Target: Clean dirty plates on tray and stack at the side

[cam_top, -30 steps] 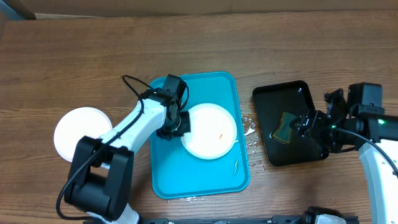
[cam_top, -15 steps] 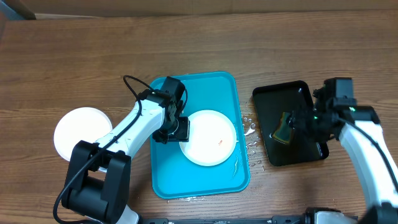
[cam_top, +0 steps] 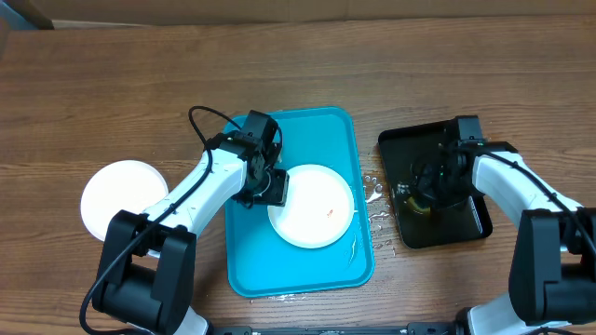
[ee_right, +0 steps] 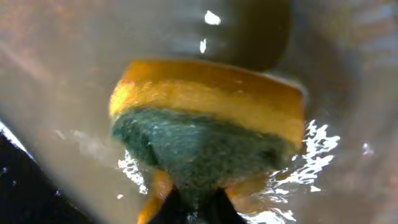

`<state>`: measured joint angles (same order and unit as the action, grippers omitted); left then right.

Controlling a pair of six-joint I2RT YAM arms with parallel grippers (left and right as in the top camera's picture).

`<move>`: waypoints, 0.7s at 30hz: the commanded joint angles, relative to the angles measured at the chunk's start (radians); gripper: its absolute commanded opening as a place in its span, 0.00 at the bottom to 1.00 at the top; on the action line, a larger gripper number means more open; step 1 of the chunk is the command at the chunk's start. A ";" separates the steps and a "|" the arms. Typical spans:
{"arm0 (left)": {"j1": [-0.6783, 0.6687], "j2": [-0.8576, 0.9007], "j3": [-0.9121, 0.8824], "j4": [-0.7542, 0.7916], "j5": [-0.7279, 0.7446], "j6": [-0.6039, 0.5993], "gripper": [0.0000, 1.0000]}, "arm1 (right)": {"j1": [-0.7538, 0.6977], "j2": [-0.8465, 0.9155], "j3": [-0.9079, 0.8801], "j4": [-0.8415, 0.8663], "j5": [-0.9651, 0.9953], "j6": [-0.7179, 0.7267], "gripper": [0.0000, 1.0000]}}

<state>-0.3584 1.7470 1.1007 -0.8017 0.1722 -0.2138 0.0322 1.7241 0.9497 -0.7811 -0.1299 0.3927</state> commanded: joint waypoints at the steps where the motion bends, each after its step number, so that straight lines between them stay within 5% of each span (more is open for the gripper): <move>1: 0.000 -0.021 0.015 0.034 0.020 0.076 0.58 | 0.003 0.019 0.019 -0.035 0.077 0.008 0.04; 5: 0.000 -0.019 0.014 0.069 0.020 0.134 0.61 | 0.007 -0.027 0.093 -0.144 0.077 -0.009 0.05; 9: -0.006 -0.013 -0.001 0.097 0.020 0.181 0.52 | 0.017 -0.087 0.129 -0.227 0.077 -0.026 0.45; 11: -0.011 -0.013 -0.028 0.124 0.020 0.204 0.48 | 0.017 -0.098 0.129 -0.251 0.077 -0.026 0.53; 16: -0.015 -0.013 -0.073 0.175 0.029 0.208 0.37 | 0.017 -0.095 0.100 -0.241 0.078 -0.008 0.56; 21: -0.016 -0.013 -0.074 0.174 0.085 0.208 0.10 | 0.018 -0.094 0.000 -0.108 0.161 0.112 0.55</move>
<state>-0.3668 1.7470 1.0317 -0.6300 0.2031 -0.0223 0.0463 1.6424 1.0031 -0.9241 -0.0368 0.4232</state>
